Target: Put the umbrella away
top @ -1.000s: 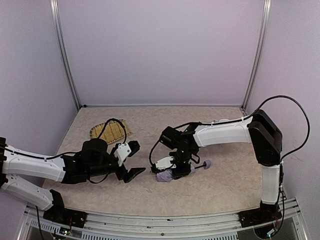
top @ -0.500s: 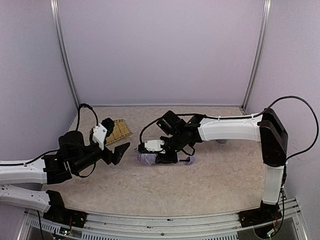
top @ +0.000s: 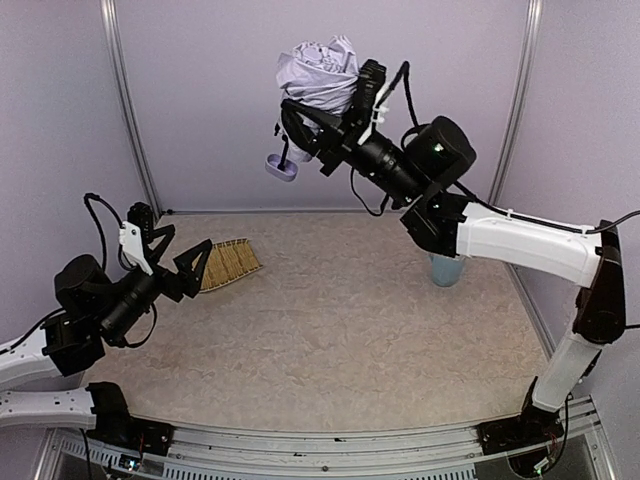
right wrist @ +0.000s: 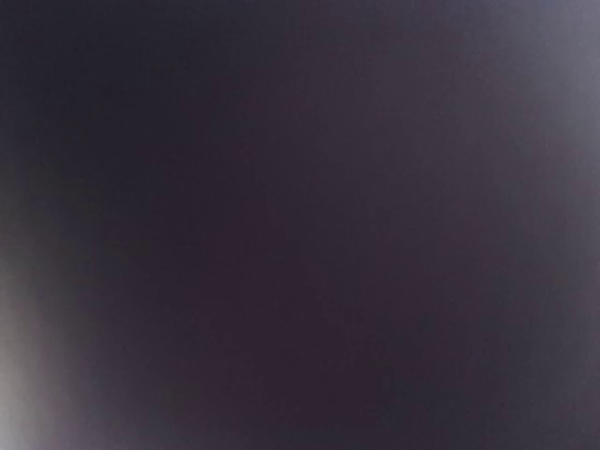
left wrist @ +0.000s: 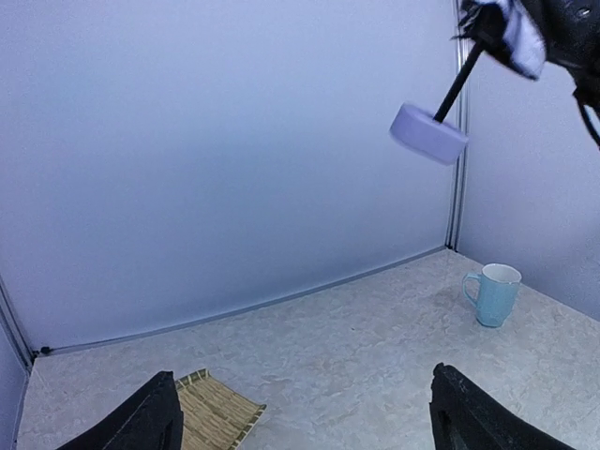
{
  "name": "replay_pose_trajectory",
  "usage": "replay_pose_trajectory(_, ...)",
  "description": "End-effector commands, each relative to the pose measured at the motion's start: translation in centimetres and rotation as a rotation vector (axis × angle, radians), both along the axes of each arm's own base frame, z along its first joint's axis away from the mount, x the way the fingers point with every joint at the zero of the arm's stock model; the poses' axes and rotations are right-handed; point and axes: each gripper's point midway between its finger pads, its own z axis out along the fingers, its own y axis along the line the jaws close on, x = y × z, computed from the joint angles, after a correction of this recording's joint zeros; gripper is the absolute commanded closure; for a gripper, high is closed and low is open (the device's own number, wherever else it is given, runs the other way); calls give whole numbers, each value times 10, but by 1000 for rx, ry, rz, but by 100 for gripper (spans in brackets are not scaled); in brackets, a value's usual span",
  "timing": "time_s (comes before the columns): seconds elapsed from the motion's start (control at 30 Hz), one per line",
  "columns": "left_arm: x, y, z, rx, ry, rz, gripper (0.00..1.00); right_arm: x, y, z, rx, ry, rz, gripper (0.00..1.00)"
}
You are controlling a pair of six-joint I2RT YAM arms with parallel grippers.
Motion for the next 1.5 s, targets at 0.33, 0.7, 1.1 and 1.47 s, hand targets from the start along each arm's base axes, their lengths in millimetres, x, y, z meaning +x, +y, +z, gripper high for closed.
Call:
replay_pose_trajectory(0.33,18,-23,-50,98,125,-36,12,-32,-25,-472,-504,674,-140,100)
replay_pose_trajectory(0.7,26,-48,-62,140,155,-105,12,-25,-5,-316,-379,388,-119,100)
replay_pose_trajectory(1.1,15,-66,-59,156,149,-225,11,-38,0,-221,-492,571,41,100)
replay_pose_trajectory(1.47,16,-73,-80,175,221,-243,9,-50,-18,-341,-600,1384,263,100)
